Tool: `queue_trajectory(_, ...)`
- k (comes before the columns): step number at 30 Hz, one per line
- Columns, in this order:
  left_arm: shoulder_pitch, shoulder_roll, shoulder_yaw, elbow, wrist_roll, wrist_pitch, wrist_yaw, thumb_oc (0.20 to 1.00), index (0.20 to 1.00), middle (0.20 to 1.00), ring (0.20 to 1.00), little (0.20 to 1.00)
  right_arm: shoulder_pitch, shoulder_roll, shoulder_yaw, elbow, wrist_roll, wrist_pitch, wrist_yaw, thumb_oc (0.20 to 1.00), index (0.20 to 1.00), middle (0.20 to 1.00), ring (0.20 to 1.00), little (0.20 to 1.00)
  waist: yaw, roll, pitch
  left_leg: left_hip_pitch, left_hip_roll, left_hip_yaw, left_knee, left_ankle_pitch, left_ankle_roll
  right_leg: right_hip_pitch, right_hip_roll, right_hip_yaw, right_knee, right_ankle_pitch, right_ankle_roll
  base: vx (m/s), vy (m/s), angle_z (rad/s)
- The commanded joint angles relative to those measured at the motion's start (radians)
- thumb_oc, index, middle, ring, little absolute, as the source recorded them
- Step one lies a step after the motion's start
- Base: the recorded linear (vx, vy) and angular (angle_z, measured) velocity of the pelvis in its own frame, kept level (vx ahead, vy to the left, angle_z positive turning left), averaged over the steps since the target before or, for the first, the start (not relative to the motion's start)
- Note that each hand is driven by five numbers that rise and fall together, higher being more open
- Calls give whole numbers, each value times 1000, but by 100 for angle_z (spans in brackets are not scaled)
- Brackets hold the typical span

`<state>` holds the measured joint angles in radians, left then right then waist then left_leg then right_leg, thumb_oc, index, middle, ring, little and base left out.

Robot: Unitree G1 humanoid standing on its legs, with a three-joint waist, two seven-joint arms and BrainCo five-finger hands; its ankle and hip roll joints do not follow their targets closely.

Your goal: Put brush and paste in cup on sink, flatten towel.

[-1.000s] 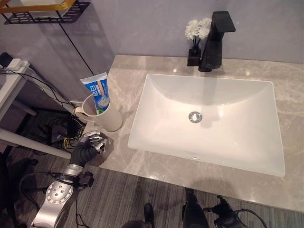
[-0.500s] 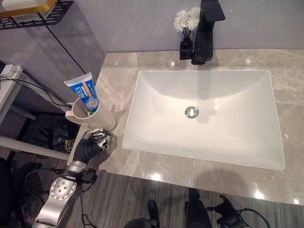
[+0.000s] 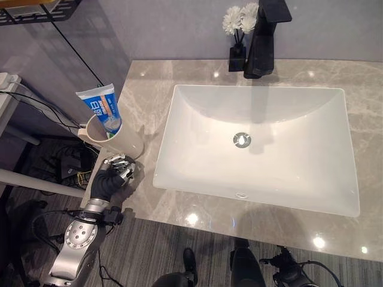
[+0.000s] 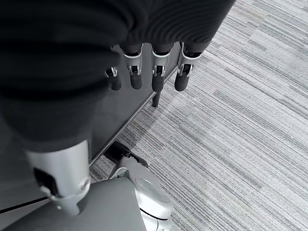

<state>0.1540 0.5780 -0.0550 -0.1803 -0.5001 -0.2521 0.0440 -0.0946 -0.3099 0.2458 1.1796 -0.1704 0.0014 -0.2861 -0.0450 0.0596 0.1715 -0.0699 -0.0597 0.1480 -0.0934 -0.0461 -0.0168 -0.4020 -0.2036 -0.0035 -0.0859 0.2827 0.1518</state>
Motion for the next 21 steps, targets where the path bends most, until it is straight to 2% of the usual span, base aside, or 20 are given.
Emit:
queue_trajectory(1,-5,19,49,13,34,-9,38,200,200,200,200,200,-42,19,34,-10,35,-14,-29,1000,1000,1000,1000,1000,-12,-40,12,3,-29,-16,52,-46,14,-5,-3,75,-1,15,56,0,0,0)
queue_trajectory(21,-55,16,81,39,79,-17,85,200,200,200,200,200,-44,26,42,-8,36,-17,-34,1000,1000,1000,1000,1000,-10,-48,15,-5,-23,-18,51,-47,8,-12,4,80,-1,7,50,0,0,0)
